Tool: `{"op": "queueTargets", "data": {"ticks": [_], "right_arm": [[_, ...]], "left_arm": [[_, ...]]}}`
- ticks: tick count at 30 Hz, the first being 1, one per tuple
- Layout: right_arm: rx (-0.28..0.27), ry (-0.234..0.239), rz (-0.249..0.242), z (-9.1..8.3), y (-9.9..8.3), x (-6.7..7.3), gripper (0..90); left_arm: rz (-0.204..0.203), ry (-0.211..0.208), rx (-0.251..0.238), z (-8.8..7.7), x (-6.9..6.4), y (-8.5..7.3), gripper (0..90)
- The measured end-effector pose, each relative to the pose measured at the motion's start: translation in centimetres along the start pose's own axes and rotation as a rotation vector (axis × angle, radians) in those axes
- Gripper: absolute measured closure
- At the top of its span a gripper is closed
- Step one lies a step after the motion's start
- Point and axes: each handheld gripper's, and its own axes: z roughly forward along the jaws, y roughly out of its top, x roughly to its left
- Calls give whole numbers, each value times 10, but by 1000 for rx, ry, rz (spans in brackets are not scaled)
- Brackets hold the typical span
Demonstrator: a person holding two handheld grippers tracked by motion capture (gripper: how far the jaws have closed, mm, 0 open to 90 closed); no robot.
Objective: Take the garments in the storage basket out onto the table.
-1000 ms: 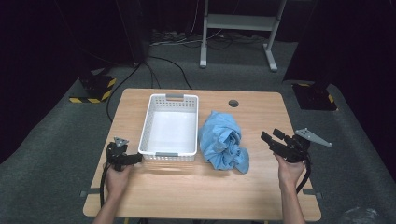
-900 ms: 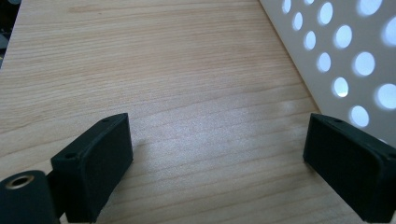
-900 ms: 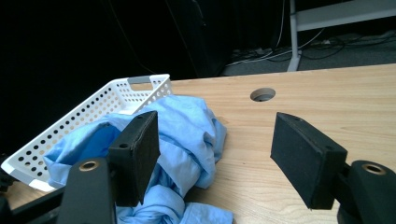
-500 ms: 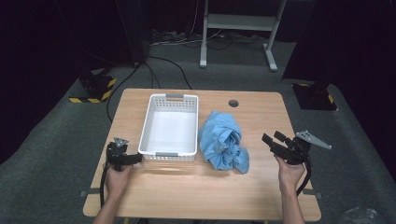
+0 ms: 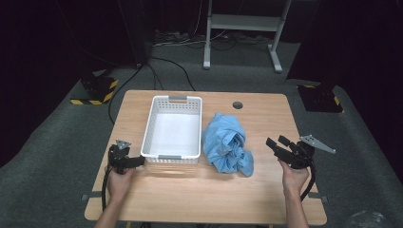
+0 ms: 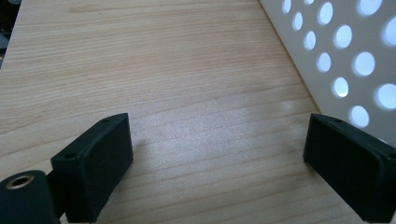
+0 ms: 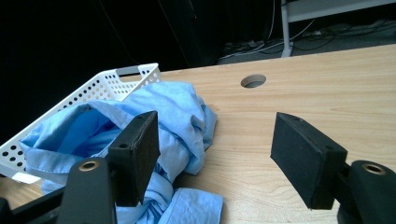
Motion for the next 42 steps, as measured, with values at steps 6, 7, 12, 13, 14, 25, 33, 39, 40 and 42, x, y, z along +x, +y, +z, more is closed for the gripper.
{"op": "queueTargets", "data": {"ticks": [6, 7, 12, 13, 14, 25, 33, 39, 40, 42], "right_arm": [[9, -4, 2, 2, -3, 0, 325], [11, -4, 2, 2, -3, 0, 325], [18, -9, 2, 3, -6, -1, 325], [20, -11, 1, 3, -7, -1, 325], [22, -12, 1, 4, -7, -1, 325], [41, -26, 7, 8, -16, -3, 325], [55, -30, 8, 10, -20, -2, 325], [67, -38, 5, 13, -23, -2, 324], [69, -39, 4, 13, -24, -2, 324], [73, -41, 6, 14, -25, -2, 324]], "left_arm": [[0, 0, 0, 0, 0, 0, 82], [0, 0, 0, 0, 0, 0, 83], [0, 0, 0, 0, 0, 0, 83], [0, 0, 0, 0, 0, 0, 83], [0, 0, 0, 0, 0, 0, 82], [0, 0, 0, 0, 0, 0, 82], [0, 0, 0, 0, 0, 0, 82], [0, 0, 0, 0, 0, 0, 83], [0, 0, 0, 0, 0, 0, 82], [0, 0, 0, 0, 0, 0, 83]]}}
